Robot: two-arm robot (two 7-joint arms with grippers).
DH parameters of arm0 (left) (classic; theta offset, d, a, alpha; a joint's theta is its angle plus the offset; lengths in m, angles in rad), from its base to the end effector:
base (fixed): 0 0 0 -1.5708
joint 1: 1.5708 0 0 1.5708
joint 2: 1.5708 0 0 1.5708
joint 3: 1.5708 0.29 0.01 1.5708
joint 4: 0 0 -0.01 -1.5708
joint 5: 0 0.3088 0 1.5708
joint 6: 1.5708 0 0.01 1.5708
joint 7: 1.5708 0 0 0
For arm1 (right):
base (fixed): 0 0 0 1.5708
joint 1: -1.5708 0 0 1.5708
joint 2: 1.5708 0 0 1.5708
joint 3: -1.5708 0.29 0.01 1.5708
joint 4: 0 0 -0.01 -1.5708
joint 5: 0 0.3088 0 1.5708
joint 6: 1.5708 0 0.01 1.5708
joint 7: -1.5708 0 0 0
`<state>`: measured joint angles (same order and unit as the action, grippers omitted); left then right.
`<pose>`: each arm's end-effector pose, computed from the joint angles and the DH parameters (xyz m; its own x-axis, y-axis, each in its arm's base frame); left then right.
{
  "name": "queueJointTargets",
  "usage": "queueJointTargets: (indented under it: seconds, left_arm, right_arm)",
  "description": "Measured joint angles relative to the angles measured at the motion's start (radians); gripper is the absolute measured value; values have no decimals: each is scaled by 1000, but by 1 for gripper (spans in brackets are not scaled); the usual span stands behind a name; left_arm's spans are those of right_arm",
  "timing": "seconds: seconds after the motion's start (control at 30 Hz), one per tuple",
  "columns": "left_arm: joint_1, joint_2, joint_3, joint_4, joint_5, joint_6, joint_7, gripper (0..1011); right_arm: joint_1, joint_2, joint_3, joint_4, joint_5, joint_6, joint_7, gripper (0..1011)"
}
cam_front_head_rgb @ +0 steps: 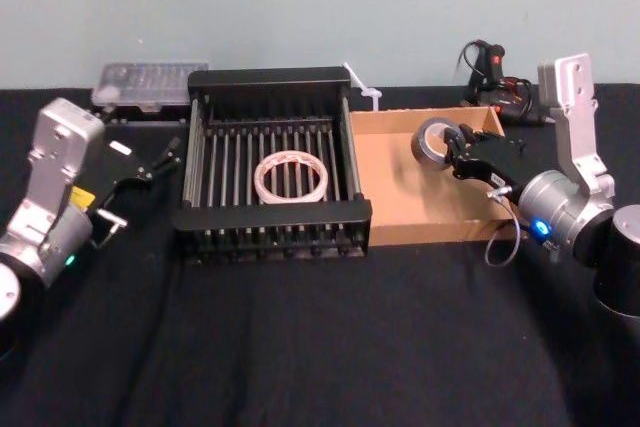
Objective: Pick up the white tape and place it into the black box , Pick up the silver tape and place it into the brown box.
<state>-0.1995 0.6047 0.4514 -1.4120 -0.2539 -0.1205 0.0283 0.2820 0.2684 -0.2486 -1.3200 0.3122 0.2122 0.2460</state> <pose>0.3581 0.0827 -0.3023 0.2923 0.8803 0.3738 -0.9553 0.2873 0.0703 0.4016 -0.0255 -0.2874 0.3927 -0.9183 -0.0497 0.8893 0.3930 -0.2341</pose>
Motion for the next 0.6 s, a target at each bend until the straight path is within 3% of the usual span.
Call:
queueJointTargets:
  seconds: [0.6]
  left_arm:
    - [0,0,0,0,0,0,0,1001]
  right_arm:
    - [-2,1,0,-2,2,-4,2,176]
